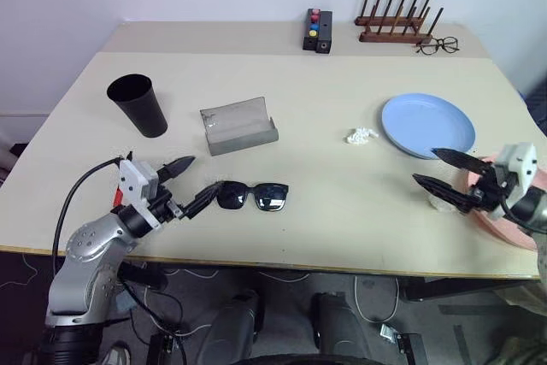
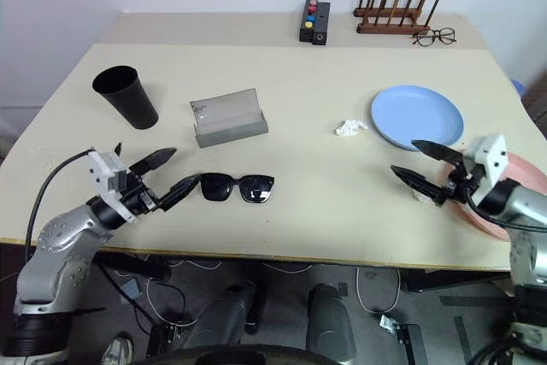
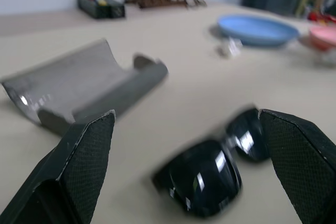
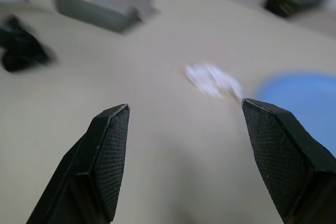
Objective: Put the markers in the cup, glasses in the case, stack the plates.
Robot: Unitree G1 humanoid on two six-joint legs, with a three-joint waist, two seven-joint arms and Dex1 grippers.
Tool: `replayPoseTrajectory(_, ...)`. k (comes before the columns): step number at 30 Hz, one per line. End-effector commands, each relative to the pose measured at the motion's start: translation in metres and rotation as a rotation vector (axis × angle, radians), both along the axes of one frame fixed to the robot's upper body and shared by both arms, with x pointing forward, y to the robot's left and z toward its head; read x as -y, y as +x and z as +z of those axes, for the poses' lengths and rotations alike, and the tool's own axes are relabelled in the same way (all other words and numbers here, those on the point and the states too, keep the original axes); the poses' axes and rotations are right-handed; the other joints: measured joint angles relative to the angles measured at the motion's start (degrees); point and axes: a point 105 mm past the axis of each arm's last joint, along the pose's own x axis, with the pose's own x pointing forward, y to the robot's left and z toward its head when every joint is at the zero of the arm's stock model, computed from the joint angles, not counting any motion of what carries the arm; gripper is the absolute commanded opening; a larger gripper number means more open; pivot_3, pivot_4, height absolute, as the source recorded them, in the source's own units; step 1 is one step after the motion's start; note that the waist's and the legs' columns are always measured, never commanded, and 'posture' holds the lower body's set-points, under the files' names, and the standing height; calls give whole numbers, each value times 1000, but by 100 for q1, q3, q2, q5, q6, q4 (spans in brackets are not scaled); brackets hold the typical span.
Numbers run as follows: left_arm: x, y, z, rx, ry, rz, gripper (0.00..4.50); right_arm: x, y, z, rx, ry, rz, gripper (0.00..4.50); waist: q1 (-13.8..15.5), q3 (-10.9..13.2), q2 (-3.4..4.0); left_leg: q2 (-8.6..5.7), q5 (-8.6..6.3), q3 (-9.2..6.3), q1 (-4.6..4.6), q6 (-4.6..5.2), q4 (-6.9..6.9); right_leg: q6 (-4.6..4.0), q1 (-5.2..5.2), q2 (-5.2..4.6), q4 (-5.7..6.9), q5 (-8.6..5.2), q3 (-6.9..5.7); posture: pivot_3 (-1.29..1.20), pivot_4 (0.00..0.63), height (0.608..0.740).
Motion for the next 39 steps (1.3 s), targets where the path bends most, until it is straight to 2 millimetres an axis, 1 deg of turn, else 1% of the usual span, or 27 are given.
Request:
replayPoseTrajectory(1,-11,6,10,-52,-16,100,4500,-31,-3,8,-26,-19,185,3464,-3,1,-2,0,0,-1,0,1,0,0,0,6,-1,0,-1,0,150,740)
replayPoseTrajectory(3,-14,8,10,-101,-19,129,4500,-39,-4,4,-62,-23,241,3464,3,2,-3,0,4,0,-1,7,0,2,-2,8,-1,1,0,0,150,740)
replayPoseTrajectory(4,-14,8,13,-115,-31,141,4500,-42,-4,2,-77,-32,268,3464,4,2,-4,-1,6,0,-2,11,0,2,-2,8,-2,0,0,0,150,740)
replayPoseTrajectory(7,-17,7,19,-139,-41,179,4500,-47,-4,-1,-94,-46,314,3464,21,4,-6,-1,2,-1,-4,4,1,2,-3,9,-1,1,-1,0,150,740)
replayPoseTrajectory(9,-26,9,22,-176,-40,253,4500,-54,2,-3,-84,-57,354,3464,8,5,-9,-2,0,-1,-4,0,4,4,-2,9,-1,2,-1,0,150,740)
replayPoseTrajectory(11,-28,8,20,-222,-13,295,4500,-63,11,-2,-66,-45,381,3464,-33,6,-11,-1,-1,0,-2,0,6,5,-2,12,0,4,0,0,150,740)
replayPoseTrajectory(15,-24,2,13,-315,64,288,4500,-93,23,4,-28,-15,485,3464,-89,8,-12,8,0,0,1,0,1,1,-5,22,1,8,1,0,150,740)
replayPoseTrajectory(18,-28,5,7,-391,70,335,4500,-111,29,8,-2,-2,539,3464,-101,9,-16,7,1,-1,-2,0,-1,6,-8,23,2,11,1,0,150,740)
replayPoseTrajectory(21,-29,13,9,-440,49,342,4500,-129,32,7,11,-6,597,3464,-93,12,-24,5,1,-4,-1,-2,4,16,-5,23,2,17,1,0,150,740)
replayPoseTrajectory(22,-28,16,13,-426,65,341,4500,-133,33,7,15,-5,609,3464,-101,13,-25,5,1,-5,-1,-3,6,18,-6,26,4,19,1,0,150,740)
replayPoseTrajectory(25,-31,25,22,-414,54,363,4500,-140,37,7,27,-22,620,3464,-111,13,-26,5,3,-7,-1,-6,5,21,-8,28,7,22,2,0,150,740)
replayPoseTrajectory(28,-32,28,26,-420,27,362,4500,-143,43,8,36,-55,616,3464,-128,13,-26,4,4,-5,-1,-8,3,23,-12,28,10,23,4,0,150,740)
replayPoseTrajectory(34,-42,20,17,-476,35,361,4500,-150,51,4,23,-152,622,3464,-151,13,-26,11,7,1,-1,-14,1,24,-37,35,45,24,16,0,150,740)
replayPoseTrajectory(39,-47,12,9,-507,33,329,4500,-160,54,6,28,-172,643,3464,-145,13,-26,23,2,1,-1,-29,1,20,-40,48,46,24,20,0,150,740)
